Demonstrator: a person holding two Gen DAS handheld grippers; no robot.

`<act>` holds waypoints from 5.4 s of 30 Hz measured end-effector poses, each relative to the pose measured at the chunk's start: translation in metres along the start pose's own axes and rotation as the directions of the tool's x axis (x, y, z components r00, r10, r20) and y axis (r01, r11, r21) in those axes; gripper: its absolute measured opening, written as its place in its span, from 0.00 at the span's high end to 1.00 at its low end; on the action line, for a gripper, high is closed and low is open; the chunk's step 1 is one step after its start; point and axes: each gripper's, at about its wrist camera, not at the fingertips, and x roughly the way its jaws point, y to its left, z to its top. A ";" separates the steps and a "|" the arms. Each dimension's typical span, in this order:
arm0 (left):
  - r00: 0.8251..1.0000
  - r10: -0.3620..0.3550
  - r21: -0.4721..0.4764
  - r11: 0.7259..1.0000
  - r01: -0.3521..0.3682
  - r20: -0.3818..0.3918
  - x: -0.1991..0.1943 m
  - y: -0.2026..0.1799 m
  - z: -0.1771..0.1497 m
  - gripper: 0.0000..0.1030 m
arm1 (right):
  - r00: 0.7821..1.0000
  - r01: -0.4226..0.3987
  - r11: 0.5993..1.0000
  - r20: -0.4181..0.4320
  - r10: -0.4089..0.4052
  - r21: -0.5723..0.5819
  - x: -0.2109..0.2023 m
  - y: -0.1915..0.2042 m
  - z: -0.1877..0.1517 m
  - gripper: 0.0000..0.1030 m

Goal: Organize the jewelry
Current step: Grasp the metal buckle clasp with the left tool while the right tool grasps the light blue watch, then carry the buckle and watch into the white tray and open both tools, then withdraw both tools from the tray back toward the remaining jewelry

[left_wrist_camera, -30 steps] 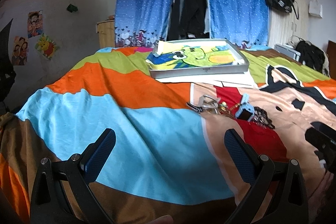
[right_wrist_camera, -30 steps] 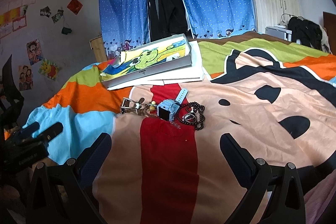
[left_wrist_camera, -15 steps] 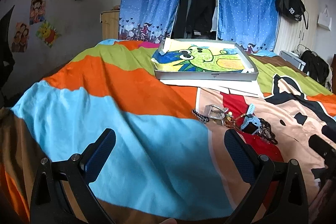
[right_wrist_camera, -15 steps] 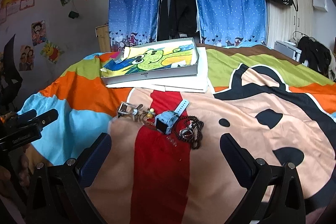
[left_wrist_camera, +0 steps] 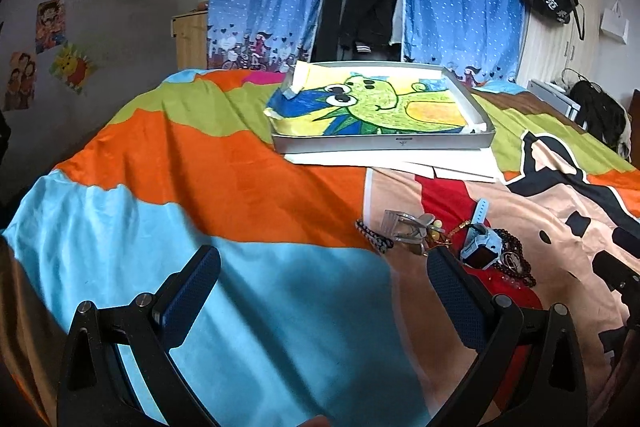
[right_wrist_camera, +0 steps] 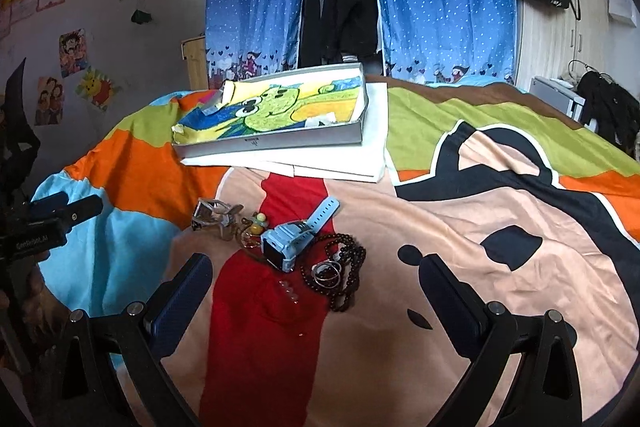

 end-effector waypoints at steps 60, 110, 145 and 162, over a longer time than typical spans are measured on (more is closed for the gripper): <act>0.851 -0.315 -0.007 0.939 0.345 -0.420 0.159 -0.038 0.036 0.53 | 0.922 -0.287 0.928 -0.195 0.335 0.237 0.145 -0.018 -0.001 0.64; 0.938 -0.329 -0.145 0.939 0.313 -0.109 0.170 0.003 0.196 0.68 | 0.918 -0.397 0.911 0.015 0.397 0.112 0.195 -0.023 0.176 0.65; 0.995 -0.093 -0.175 0.980 0.099 0.043 0.107 0.030 0.154 0.01 | 0.992 -0.022 0.999 0.127 0.028 -0.042 0.132 0.007 0.144 0.00; 0.977 -0.099 -0.044 0.993 0.109 0.187 -0.020 -0.012 0.079 0.01 | 0.962 0.059 0.998 0.268 -0.052 -0.015 -0.008 0.014 0.067 0.00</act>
